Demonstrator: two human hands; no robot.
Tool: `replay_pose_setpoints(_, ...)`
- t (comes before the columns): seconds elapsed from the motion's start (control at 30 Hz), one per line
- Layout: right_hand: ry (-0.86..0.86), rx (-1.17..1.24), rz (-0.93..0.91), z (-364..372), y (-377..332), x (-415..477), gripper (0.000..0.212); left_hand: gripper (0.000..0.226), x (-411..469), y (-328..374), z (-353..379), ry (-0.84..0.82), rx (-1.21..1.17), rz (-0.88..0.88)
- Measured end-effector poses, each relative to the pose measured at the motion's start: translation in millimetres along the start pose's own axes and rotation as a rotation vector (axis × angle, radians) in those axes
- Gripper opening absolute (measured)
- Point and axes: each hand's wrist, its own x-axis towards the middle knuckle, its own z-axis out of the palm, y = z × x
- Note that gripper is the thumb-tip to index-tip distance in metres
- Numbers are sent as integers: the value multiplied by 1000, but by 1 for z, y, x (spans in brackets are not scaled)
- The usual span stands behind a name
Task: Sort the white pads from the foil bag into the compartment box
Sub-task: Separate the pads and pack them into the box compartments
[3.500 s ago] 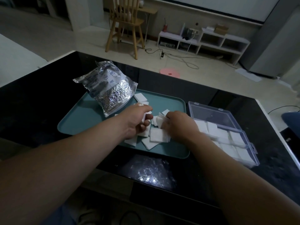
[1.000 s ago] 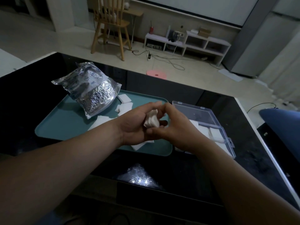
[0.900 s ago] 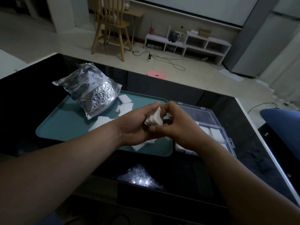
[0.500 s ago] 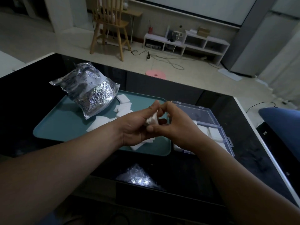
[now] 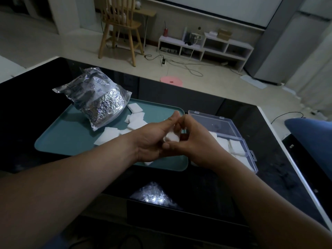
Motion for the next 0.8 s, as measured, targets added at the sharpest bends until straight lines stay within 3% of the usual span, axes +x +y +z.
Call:
replay_pose_setpoints(0.1,52,-103,-22,1,-2,0,45,49,6,-3,4,20,-21,-17)
replay_pose_setpoints(0.43,70,-75,10,-9,2,-5,51,48,14,-7,14,24,-90,-22)
replay_pose_setpoints(0.63,117,-143,-29,-17,4,-10,40,36,27,-10,20,109,-135,12)
replay_pose_setpoints(0.73,208,-212,-42,-21,10,-15,30,41,37,-9,29,169,-137,31)
replay_pose_setpoints(0.8,282,-267,3,-26,16,-20,19,32,45,-10,36,158,-113,42)
